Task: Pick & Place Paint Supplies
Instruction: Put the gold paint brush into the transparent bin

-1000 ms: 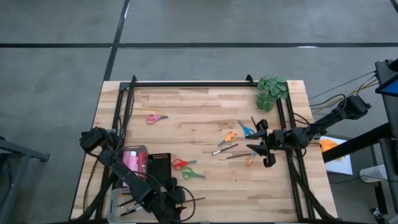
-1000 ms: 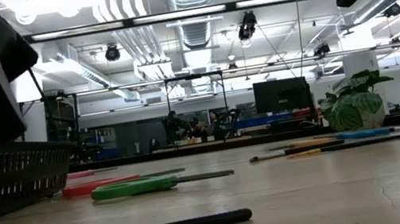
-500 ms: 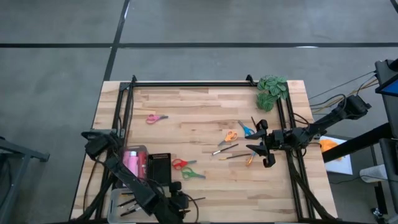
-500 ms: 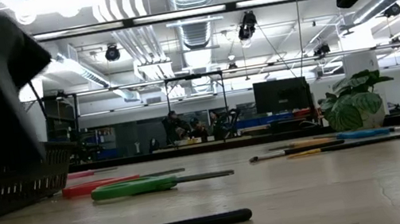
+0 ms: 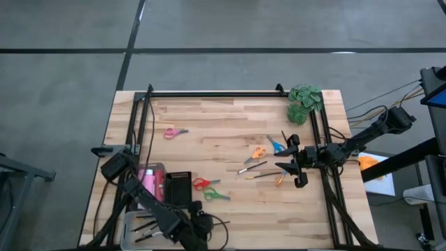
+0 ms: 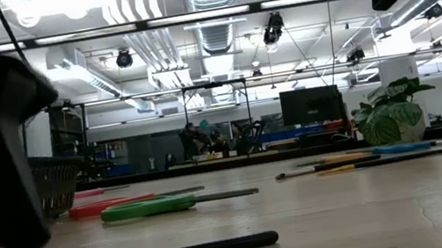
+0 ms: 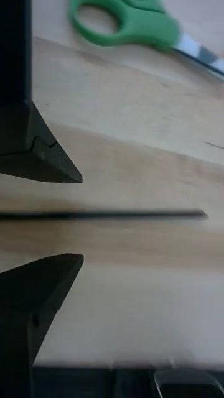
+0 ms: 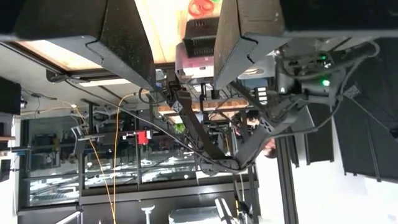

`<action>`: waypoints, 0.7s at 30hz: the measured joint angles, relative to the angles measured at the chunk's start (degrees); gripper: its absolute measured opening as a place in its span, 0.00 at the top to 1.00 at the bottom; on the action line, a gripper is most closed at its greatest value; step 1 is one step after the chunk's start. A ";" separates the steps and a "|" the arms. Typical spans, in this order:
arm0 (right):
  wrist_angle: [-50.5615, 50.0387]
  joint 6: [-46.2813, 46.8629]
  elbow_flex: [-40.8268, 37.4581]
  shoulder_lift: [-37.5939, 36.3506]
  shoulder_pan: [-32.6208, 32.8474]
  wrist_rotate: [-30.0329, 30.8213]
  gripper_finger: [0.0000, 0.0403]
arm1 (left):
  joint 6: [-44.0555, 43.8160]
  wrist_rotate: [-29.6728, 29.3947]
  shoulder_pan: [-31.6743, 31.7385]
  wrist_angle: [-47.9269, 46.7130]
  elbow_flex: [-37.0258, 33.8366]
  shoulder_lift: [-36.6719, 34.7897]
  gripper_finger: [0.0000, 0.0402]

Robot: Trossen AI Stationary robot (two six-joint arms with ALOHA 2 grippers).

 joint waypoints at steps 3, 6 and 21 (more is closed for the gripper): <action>0.00 -0.01 0.00 0.00 0.00 0.00 0.60 | -1.71 0.14 0.25 0.71 -1.59 0.00 0.52; 0.00 0.00 0.00 0.00 -0.01 0.00 0.60 | -1.96 -0.18 0.25 2.90 -3.17 -0.15 0.52; 0.00 0.01 0.00 0.00 0.00 0.00 0.60 | -0.45 0.04 0.26 2.79 -3.75 -0.22 0.66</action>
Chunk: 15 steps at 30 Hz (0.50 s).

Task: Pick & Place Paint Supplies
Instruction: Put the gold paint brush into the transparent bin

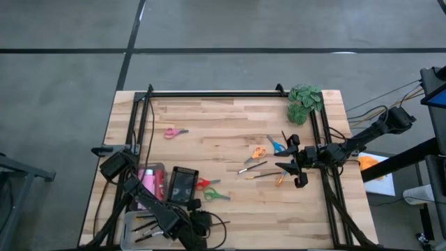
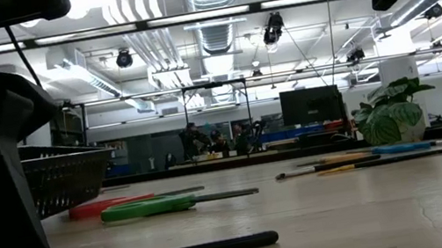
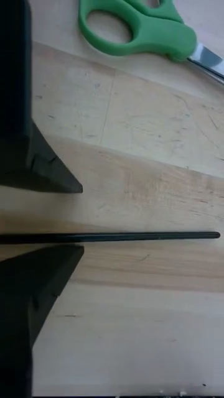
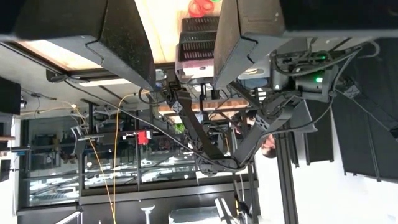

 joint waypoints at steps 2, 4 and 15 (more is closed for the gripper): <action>0.00 -0.02 0.00 0.00 0.00 0.00 0.60 | 0.00 0.00 0.02 0.08 0.00 0.00 0.73; 0.00 0.00 0.00 0.00 0.00 0.00 0.60 | 0.02 0.00 0.02 0.30 -0.04 0.04 0.79; 0.00 -0.01 0.00 0.00 0.00 0.00 0.60 | -0.07 0.00 0.02 0.46 0.04 0.04 0.99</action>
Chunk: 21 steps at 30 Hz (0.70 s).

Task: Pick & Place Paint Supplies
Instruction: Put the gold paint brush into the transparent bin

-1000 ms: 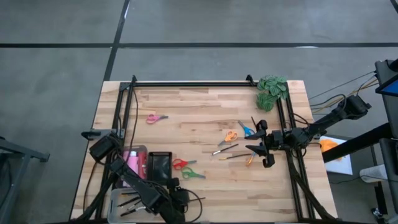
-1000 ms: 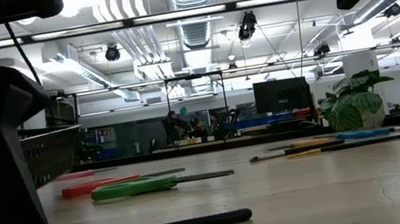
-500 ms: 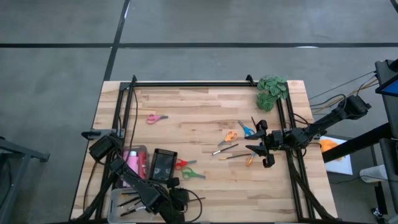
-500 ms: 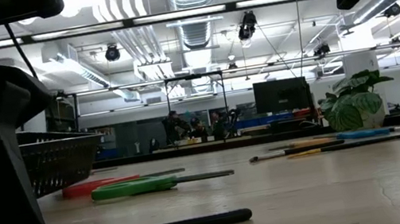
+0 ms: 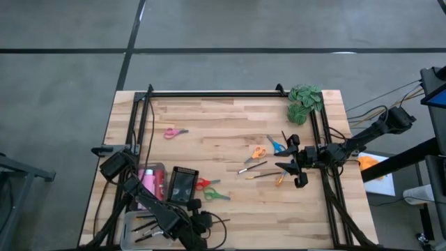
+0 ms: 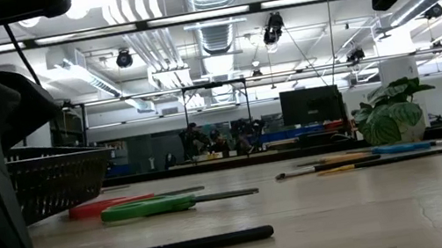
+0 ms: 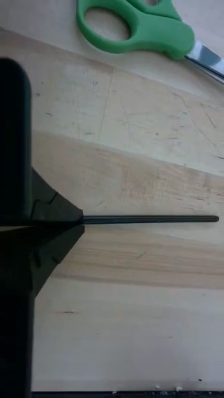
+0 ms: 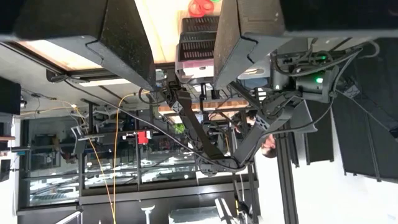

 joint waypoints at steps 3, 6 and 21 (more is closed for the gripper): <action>0.00 0.01 0.00 0.00 0.00 0.00 0.60 | 0.00 0.00 0.00 0.05 0.00 -0.01 1.00; 0.00 0.01 0.00 0.00 -0.02 0.00 0.60 | 0.00 0.00 0.00 0.28 -0.04 -0.13 1.00; -0.11 -0.01 0.00 0.02 -0.01 0.00 0.60 | 0.28 0.31 0.00 0.19 1.43 -1.20 1.00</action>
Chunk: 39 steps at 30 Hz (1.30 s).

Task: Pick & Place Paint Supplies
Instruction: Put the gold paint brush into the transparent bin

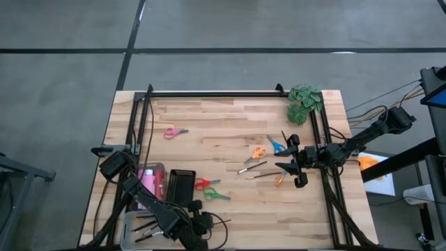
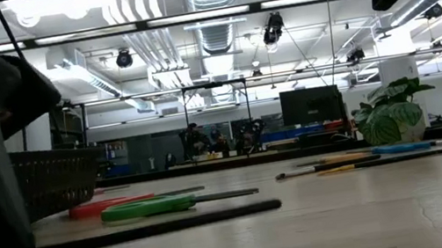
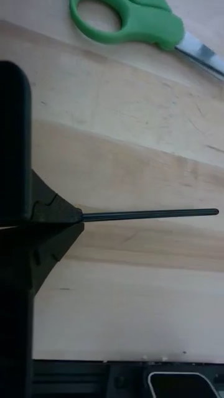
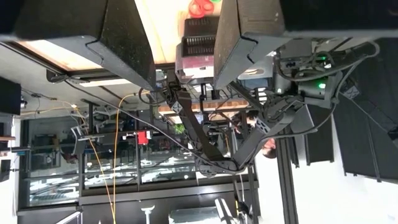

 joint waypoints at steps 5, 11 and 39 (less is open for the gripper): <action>-0.09 0.00 0.00 0.00 0.01 0.00 0.60 | 1.42 -0.29 0.00 -0.85 1.22 -0.02 1.00; -0.09 0.00 0.00 0.00 0.01 0.00 0.60 | 1.51 -0.56 0.00 -1.00 1.54 -0.76 1.00; -0.09 0.00 0.00 0.00 0.01 0.00 0.60 | -12.04 5.78 -5.24 -29.51 1.43 -22.21 1.00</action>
